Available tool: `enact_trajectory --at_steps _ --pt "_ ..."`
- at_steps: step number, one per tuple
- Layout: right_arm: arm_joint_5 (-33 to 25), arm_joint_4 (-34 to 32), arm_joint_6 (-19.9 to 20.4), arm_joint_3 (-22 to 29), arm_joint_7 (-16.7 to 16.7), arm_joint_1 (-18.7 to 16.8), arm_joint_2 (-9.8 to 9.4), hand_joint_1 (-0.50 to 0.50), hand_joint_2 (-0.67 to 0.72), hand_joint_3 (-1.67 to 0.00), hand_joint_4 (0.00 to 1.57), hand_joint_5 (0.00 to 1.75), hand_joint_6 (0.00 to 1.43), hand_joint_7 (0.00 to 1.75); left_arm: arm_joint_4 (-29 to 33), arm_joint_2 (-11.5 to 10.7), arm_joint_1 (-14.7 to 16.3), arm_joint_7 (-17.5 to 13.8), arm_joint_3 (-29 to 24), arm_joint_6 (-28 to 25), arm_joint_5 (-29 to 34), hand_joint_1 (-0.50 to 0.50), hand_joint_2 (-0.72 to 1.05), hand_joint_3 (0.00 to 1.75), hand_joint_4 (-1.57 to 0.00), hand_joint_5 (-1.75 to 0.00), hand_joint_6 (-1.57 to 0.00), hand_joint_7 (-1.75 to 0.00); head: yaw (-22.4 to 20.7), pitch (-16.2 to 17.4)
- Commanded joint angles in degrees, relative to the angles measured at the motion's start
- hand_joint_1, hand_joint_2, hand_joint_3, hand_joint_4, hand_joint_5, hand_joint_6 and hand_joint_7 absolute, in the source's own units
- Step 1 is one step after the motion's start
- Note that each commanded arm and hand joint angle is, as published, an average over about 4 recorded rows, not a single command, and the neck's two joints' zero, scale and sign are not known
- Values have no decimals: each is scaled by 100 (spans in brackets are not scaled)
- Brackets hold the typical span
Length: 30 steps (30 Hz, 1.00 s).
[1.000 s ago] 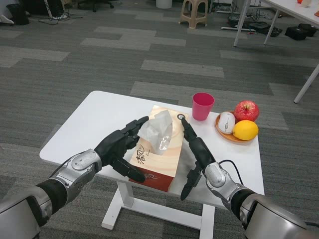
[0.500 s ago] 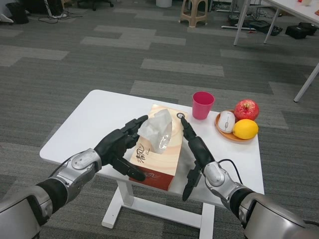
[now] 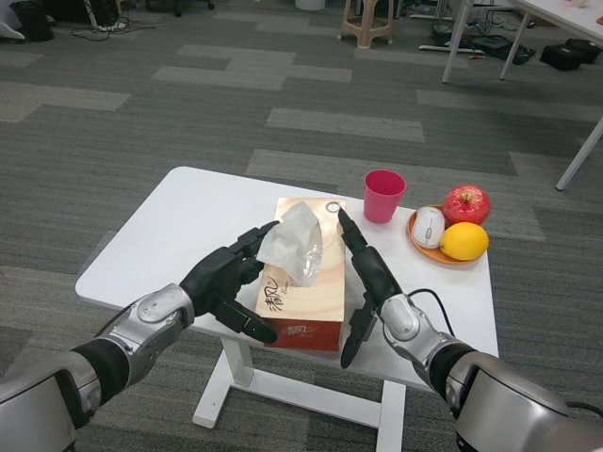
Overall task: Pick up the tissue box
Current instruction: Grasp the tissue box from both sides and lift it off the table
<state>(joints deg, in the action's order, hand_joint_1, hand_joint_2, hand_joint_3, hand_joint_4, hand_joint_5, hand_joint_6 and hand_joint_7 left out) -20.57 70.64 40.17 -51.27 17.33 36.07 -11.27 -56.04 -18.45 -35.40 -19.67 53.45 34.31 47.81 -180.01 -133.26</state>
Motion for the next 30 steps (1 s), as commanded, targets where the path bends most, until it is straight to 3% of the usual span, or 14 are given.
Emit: enact_trajectory --at_steps 1,7,23,30 --pt "71 0 79 -74 -60 199 187 -29 60 0 0 0 0 0 139 153 -37 -140 128 56 -70 50 34 0 0 0 0 0 -2 4" --pt "71 55 77 -78 -30 245 204 -29 58 0 0 0 0 0 163 149 -37 -142 192 58 -70 50 34 0 0 0 0 0 7 10" --pt "84 108 134 -56 157 153 195 -38 -3 -8 0 0 0 0 190 144 0 -107 84 117 -65 50 34 0 0 0 0 0 -62 34" --pt "88 108 145 -28 183 107 195 -38 -8 -8 0 0 0 0 212 129 20 -107 -6 148 -70 50 34 0 0 0 0 0 -78 20"
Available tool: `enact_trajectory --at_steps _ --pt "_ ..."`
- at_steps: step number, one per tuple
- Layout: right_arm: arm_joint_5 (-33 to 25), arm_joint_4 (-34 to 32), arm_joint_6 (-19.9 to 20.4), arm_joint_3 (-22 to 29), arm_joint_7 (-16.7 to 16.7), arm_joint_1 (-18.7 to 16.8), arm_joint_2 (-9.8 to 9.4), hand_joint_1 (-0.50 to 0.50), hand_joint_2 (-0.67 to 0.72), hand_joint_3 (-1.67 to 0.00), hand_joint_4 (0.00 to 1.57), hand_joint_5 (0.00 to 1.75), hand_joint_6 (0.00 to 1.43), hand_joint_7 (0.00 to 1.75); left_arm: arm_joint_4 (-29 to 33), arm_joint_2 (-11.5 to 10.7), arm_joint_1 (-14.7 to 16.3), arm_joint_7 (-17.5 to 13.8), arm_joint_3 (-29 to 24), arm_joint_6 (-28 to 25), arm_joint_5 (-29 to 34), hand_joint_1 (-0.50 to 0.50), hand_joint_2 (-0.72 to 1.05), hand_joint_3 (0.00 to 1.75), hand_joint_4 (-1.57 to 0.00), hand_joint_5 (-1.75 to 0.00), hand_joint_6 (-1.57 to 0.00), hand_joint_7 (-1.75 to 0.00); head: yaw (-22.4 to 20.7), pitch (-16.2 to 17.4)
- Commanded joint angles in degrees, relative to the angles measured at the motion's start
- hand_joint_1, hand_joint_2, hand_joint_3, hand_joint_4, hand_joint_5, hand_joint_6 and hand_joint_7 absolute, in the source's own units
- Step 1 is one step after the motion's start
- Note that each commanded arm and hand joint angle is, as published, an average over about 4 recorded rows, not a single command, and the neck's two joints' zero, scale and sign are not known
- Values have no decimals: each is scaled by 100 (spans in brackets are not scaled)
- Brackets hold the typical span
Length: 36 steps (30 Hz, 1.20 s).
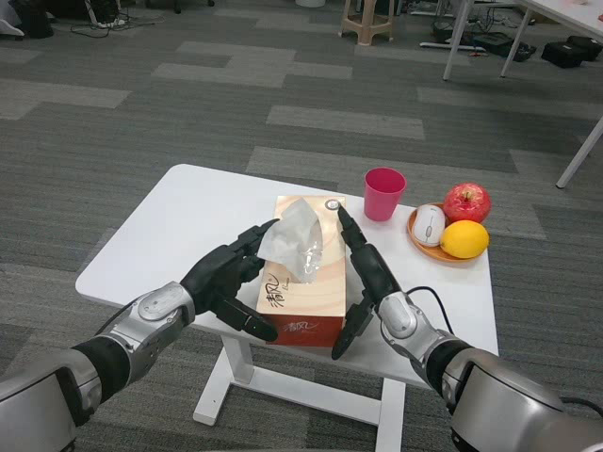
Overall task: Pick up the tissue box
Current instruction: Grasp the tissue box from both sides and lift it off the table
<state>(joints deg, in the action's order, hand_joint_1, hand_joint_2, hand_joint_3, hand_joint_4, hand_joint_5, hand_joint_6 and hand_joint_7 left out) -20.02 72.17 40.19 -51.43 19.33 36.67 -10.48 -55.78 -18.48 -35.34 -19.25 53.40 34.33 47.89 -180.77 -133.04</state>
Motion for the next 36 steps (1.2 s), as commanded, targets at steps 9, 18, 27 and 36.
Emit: enact_trajectory --at_steps 9,18,27,36 --pt "42 -177 187 98 0 -24 105 -38 -10 -8 0 0 0 0 311 93 10 -162 -190 192 -94 50 34 0 0 0 0 0 -20 -19" --pt "42 -397 191 243 0 -63 90 -35 -16 -8 0 0 0 0 463 60 10 -175 -361 196 -144 50 34 0 0 0 0 0 -41 -42" --pt "42 -700 191 370 -11 -63 46 -36 -22 -14 0 0 0 0 579 33 -19 -184 -524 214 -193 50 34 0 0 0 0 0 -46 -46" --pt "42 -1004 191 480 -17 -24 -55 -33 -29 -16 0 0 0 0 704 5 -25 -184 -655 214 -215 50 34 0 0 0 0 0 -74 -99"
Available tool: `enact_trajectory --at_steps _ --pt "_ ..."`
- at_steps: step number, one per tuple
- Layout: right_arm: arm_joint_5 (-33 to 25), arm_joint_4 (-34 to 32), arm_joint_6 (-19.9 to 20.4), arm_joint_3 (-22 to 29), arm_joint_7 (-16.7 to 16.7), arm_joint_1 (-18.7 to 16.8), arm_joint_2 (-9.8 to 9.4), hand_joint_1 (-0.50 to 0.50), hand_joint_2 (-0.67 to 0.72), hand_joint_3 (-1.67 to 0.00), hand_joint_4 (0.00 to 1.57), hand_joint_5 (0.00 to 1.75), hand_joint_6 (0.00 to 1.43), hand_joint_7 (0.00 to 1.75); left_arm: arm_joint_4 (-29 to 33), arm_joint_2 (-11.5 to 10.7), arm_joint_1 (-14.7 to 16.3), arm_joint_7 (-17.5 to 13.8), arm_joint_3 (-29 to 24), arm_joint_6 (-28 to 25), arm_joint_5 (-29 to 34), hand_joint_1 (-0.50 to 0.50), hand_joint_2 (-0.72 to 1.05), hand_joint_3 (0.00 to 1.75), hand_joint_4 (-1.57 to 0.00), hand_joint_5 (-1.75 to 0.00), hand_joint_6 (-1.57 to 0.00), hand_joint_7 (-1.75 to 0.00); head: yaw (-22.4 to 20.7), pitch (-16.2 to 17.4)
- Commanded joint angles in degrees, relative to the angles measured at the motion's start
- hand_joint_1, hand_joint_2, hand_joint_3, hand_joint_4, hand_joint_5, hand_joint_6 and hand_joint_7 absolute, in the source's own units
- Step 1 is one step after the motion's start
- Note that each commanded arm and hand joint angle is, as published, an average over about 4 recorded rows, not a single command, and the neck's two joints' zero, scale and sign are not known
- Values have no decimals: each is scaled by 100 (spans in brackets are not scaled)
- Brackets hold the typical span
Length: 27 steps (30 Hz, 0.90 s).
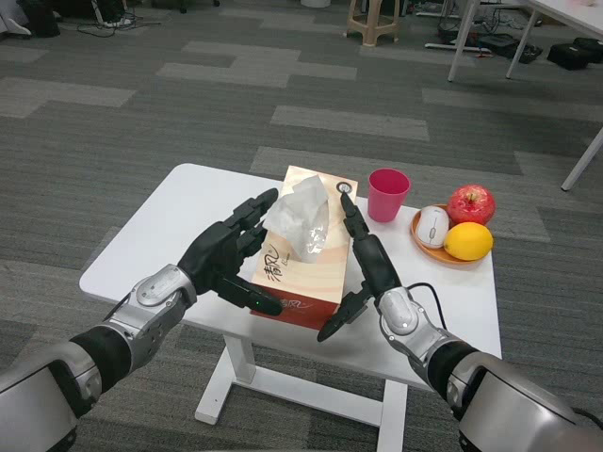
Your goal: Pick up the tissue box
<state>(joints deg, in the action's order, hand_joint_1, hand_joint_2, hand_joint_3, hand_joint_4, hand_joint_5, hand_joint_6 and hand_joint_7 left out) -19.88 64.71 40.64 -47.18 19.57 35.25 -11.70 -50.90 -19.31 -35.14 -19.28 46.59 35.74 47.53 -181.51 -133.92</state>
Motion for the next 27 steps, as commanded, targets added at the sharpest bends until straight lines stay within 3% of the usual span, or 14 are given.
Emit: enact_trajectory --at_steps 1,27 --pt "28 -307 146 80 -41 120 54 -33 -29 -16 0 0 0 0 249 85 -46 -181 3 74 -185 50 34 0 0 0 0 0 2 -12" --pt "20 -855 137 267 -50 302 -258 -33 -41 -16 0 0 0 0 449 67 -89 -181 -142 100 -227 50 34 0 0 0 0 0 -57 -45"
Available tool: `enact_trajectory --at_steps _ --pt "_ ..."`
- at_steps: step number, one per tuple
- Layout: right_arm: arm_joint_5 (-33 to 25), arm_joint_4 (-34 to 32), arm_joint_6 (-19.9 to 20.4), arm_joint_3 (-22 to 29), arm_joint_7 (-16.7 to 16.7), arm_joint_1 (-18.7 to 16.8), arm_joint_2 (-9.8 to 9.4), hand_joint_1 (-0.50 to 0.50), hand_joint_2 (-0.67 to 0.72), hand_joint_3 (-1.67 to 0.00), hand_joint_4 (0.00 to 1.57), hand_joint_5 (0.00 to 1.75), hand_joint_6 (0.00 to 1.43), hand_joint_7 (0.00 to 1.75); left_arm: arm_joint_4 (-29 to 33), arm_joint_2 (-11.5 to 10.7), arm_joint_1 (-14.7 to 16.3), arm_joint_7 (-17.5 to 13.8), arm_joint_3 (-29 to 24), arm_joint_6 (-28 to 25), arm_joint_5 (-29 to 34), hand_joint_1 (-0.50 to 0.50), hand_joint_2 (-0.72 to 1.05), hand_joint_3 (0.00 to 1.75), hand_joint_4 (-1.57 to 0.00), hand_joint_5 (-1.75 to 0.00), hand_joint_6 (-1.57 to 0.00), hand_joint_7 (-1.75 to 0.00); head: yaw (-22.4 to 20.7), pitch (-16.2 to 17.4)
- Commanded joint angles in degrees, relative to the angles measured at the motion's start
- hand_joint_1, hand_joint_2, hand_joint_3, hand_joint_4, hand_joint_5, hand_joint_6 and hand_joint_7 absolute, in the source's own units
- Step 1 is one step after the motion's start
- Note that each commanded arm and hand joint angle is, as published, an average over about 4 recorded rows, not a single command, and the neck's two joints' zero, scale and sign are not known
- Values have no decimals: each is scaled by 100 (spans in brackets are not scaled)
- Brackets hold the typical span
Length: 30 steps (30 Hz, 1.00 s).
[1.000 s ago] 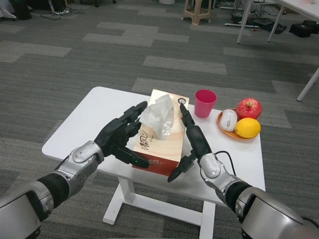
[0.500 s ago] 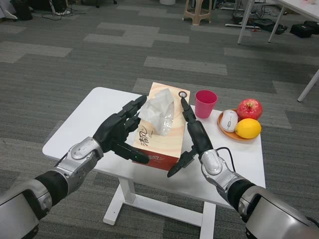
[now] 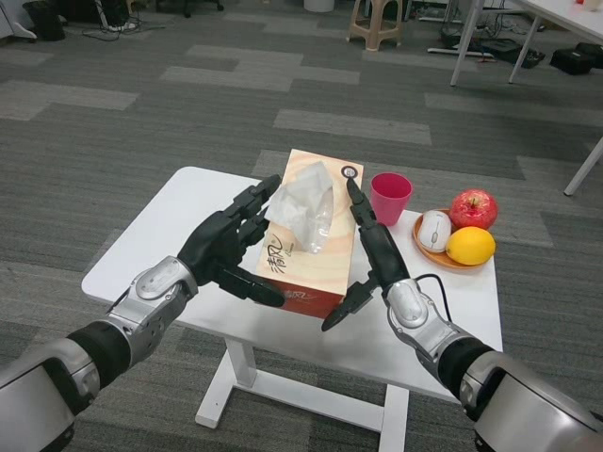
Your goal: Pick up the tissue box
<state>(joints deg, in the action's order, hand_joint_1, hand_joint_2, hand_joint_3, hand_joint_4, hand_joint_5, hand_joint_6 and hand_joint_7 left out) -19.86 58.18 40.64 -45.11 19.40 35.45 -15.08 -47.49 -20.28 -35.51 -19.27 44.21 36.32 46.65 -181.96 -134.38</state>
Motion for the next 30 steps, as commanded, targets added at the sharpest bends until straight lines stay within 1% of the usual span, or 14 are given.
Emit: enact_trajectory --at_steps 1,7,11,20,30 --pt "17 -211 137 62 -33 287 73 -33 -41 -16 0 0 0 0 108 165 -55 -182 97 41 -139 50 34 0 0 0 0 0 -11 -4" --pt "17 -283 137 75 -33 306 40 -33 -41 -16 0 0 0 0 117 174 -70 -182 97 41 -139 50 34 0 0 0 0 0 -26 -11" --pt "17 -351 137 108 -33 313 22 -33 -41 -24 0 0 0 0 161 174 -85 -182 97 41 -141 50 34 0 0 0 0 0 -19 -6" --pt "22 -439 137 152 -33 313 18 -33 -41 -24 0 0 0 0 232 174 -83 -182 83 41 -161 50 34 0 0 0 0 0 -27 -40" --pt "26 -551 146 196 -33 260 25 -33 -41 -24 0 0 0 0 350 165 -13 -182 9 41 -246 50 34 0 0 0 0 0 -44 -72"
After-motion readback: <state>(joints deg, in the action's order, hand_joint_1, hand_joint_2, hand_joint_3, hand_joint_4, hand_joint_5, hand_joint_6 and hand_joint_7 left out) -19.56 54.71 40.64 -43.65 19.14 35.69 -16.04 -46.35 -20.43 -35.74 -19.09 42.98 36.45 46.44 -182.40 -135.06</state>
